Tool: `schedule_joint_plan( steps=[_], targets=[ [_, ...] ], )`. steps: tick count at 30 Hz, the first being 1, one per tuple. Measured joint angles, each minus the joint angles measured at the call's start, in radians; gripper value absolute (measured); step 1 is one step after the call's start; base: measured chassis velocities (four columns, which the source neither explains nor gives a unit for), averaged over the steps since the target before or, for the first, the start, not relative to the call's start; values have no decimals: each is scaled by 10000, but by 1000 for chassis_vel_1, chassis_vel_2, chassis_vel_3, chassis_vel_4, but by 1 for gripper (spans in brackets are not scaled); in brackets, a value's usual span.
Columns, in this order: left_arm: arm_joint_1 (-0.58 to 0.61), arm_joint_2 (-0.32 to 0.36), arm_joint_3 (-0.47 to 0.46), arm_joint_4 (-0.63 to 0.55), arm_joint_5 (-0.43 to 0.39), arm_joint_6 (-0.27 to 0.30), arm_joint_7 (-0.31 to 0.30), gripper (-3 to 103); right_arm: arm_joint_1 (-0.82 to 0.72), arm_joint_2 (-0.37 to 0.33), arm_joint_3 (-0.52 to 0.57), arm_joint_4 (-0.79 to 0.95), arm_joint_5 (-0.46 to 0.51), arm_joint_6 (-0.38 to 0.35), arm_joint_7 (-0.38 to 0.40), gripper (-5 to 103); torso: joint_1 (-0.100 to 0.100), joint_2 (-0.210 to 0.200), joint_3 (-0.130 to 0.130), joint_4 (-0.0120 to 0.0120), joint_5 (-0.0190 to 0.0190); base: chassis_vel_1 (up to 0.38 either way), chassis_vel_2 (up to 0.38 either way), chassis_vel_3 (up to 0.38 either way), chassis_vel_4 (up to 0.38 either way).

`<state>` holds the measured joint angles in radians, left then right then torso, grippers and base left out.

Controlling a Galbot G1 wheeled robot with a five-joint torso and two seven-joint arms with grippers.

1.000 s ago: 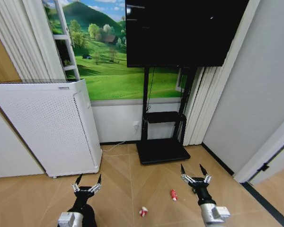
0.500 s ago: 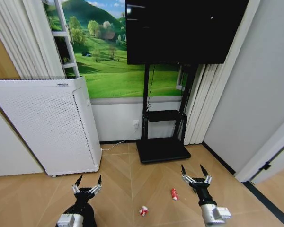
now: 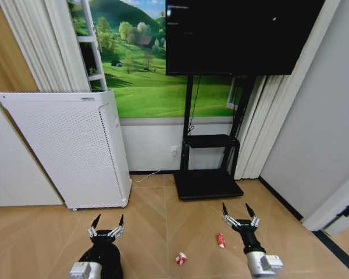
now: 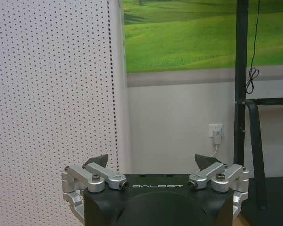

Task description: Pick up the trash bin and place the garbage on the floor into it.

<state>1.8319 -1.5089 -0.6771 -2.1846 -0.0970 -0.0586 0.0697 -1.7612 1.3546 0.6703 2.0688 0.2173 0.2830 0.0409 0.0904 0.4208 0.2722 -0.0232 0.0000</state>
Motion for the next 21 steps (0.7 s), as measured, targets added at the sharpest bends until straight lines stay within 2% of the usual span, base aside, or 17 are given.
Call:
schedule_joint_plan(
  steps=[7,9,21],
  targets=[
    [-69,58,-24,115,-2,-49,14,100,15,46,-13,-30,-6,0,-1,100,-82,-201,-118,0,-1,0,0,0,0],
    [-160,114,-56,169,-34,-50,15,100,26,83,-19,-60,-19,-15,0,100,-151,-377,-225,0,-1,0,0,0,0],
    [-233,152,-3,308,-38,-59,29,100,-25,193,19,-89,-88,-19,0,100,-329,-848,-515,0,-1,0,0,0,0]
  ],
)
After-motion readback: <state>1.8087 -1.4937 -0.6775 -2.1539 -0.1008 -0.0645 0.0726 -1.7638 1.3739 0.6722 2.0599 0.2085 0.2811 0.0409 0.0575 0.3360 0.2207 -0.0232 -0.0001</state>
